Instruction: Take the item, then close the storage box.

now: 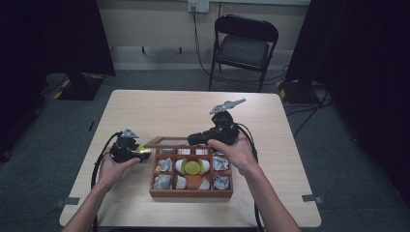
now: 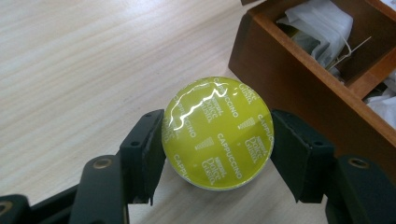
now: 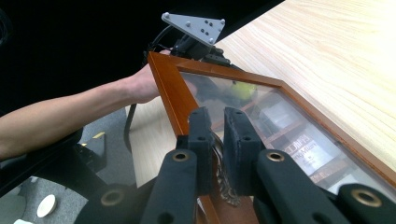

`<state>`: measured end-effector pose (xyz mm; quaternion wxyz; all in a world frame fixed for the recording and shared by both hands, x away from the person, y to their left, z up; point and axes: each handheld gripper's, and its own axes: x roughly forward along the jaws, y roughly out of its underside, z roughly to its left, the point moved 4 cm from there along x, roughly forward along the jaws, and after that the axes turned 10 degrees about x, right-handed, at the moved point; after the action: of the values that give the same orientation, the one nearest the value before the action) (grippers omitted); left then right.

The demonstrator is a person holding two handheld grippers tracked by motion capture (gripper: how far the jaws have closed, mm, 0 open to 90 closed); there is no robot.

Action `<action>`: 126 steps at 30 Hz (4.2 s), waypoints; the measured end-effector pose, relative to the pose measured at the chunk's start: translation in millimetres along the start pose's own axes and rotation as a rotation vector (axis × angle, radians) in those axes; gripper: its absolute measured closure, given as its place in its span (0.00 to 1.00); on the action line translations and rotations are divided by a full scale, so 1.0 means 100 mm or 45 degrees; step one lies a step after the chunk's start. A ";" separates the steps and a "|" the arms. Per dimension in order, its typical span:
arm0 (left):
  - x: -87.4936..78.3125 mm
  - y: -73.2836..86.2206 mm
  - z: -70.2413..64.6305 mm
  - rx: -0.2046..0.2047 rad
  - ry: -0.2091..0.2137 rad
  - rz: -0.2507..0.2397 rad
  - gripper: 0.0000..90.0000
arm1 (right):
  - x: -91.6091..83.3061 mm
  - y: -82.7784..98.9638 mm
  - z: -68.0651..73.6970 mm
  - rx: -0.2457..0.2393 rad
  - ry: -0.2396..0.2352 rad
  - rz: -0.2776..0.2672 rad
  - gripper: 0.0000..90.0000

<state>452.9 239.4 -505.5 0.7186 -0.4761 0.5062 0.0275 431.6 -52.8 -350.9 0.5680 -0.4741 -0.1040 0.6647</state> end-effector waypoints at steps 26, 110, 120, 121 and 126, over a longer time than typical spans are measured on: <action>-0.33 0.14 -0.01 -0.063 0.006 -0.035 0.23 | 0.00 0.00 0.01 -0.012 0.016 0.002 0.91; -0.27 0.79 -0.21 0.044 -0.070 -0.082 0.00 | 0.25 0.64 0.16 -0.183 0.113 0.174 0.91; -0.27 0.79 -0.21 0.045 -0.065 -0.083 0.00 | 0.29 0.71 0.14 -0.185 0.098 0.194 0.91; -0.27 0.79 -0.21 0.042 -0.065 -0.082 0.00 | 0.30 0.71 0.13 -0.184 0.094 0.200 0.91; -0.27 0.79 -0.17 0.028 -0.083 -0.079 0.00 | 0.32 0.75 0.12 -0.185 0.083 0.214 0.91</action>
<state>386.7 282.3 -538.1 0.7405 -0.4824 0.4677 0.0152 377.0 -45.7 -411.7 0.4774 -0.5425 -0.0932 0.6849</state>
